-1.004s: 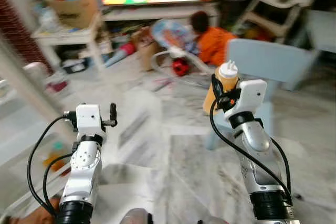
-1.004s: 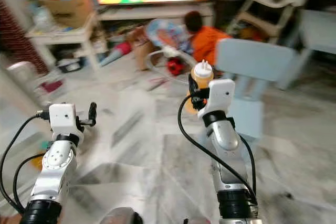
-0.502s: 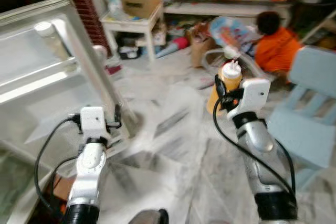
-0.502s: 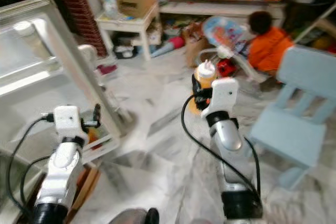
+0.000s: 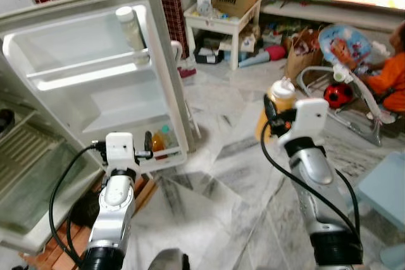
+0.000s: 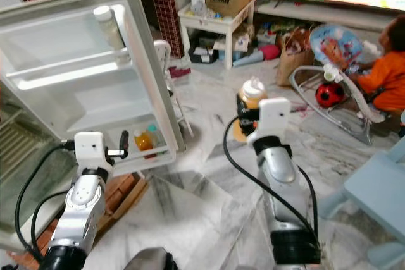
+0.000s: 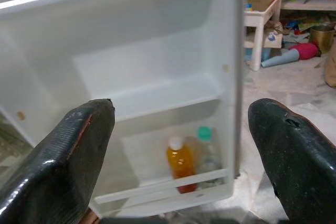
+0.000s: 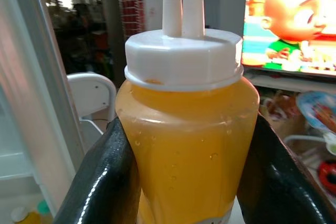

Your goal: Restocking fridge

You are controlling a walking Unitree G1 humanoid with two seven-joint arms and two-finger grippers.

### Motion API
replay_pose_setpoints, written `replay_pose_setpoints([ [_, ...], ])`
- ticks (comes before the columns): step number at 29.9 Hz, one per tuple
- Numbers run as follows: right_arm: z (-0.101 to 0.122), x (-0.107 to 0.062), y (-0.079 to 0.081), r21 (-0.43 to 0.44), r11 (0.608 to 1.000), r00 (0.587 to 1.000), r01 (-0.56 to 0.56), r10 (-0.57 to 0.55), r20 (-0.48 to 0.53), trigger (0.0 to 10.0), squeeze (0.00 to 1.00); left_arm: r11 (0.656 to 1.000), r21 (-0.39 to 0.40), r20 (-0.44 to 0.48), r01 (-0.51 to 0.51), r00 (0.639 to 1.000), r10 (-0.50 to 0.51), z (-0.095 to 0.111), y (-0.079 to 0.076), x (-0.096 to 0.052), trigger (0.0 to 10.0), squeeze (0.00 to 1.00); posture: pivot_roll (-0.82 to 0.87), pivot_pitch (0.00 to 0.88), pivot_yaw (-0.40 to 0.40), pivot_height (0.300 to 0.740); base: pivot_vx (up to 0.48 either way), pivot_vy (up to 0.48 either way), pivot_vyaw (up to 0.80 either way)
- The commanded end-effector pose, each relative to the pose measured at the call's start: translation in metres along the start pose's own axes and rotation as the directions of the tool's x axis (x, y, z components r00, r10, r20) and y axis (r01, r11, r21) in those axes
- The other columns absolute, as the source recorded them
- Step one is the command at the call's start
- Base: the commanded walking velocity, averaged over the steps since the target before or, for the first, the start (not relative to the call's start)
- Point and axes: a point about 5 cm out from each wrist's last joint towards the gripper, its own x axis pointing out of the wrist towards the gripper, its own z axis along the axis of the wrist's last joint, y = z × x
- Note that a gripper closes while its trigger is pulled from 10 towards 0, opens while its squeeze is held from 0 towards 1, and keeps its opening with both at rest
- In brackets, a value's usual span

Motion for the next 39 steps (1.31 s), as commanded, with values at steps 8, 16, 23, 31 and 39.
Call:
replay_pose_setpoints([
  [8,-0.002,0.002,0.01,0.021,1.0,1.0,-0.02,0.02,-0.01,10.0,0.0,1.0,0.016,0.004,-0.023,1.0,0.023,0.0,0.011,0.001,10.0,0.0,-0.04,0.0,0.063,0.74,0.0,0.48,0.0],
  [16,-0.004,0.002,0.011,0.012,0.999,0.999,-0.03,0.03,-0.02,10.0,0.0,1.0,0.006,0.017,-0.03,0.999,0.03,0.001,0.012,-0.001,10.0,0.0,-0.03,0.0,0.045,0.74,0.0,0.474,0.0],
  [23,-0.005,0.006,0.013,0.006,0.997,0.997,-0.071,0.071,-0.028,10.0,0.0,0.999,0.003,0.027,-0.043,0.999,0.043,0.001,0.013,-0.005,10.0,0.0,-0.01,0.0,-0.002,0.74,0.0,0.123,0.0],
  [31,-0.005,0.01,0.018,0.0,0.994,0.994,-0.106,0.106,-0.029,10.0,0.0,0.997,-0.001,0.023,-0.072,0.997,0.072,-0.003,0.019,-0.011,10.0,0.0,0.01,0.0,-0.013,0.74,0.0,0.0,0.0],
  [39,-0.005,0.01,0.024,-0.014,0.99,0.99,-0.138,0.138,-0.028,10.0,0.0,0.997,0.0,0.029,-0.077,0.997,0.077,-0.001,0.02,-0.008,10.0,0.0,0.0,0.0,-0.019,0.74,0.0,0.0,0.0],
])
